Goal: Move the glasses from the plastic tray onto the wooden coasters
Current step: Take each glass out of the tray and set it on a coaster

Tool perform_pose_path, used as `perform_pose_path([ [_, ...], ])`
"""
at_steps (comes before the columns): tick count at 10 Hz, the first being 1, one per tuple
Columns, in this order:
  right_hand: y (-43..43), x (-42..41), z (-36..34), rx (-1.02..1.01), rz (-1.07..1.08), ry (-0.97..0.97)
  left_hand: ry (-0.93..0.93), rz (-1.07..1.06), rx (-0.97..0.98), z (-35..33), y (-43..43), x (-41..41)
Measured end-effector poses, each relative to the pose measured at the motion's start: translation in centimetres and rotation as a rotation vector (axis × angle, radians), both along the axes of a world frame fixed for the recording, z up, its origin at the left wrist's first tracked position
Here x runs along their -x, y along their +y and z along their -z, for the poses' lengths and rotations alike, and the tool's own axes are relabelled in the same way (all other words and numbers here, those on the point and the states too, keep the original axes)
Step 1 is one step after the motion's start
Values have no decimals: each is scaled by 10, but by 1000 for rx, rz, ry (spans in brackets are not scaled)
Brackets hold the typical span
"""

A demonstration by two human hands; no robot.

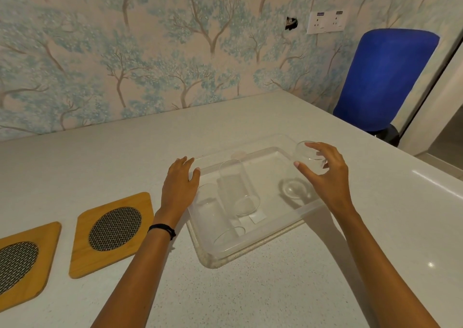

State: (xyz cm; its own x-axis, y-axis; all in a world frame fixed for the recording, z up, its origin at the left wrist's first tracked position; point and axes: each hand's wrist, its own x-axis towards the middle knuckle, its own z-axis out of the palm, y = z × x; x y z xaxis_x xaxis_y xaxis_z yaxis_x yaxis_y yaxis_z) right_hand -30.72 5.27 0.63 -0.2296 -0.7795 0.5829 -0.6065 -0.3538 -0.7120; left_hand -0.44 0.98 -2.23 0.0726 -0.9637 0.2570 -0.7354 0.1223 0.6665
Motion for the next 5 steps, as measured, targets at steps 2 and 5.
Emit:
perform_pose_path([
  [2, -2, 7, 3, -9, 42, 2, 1, 0, 3, 0, 0, 0],
  [5, -2, 12, 2, -33, 71, -3, 13, -3, -1, 0, 0, 0],
])
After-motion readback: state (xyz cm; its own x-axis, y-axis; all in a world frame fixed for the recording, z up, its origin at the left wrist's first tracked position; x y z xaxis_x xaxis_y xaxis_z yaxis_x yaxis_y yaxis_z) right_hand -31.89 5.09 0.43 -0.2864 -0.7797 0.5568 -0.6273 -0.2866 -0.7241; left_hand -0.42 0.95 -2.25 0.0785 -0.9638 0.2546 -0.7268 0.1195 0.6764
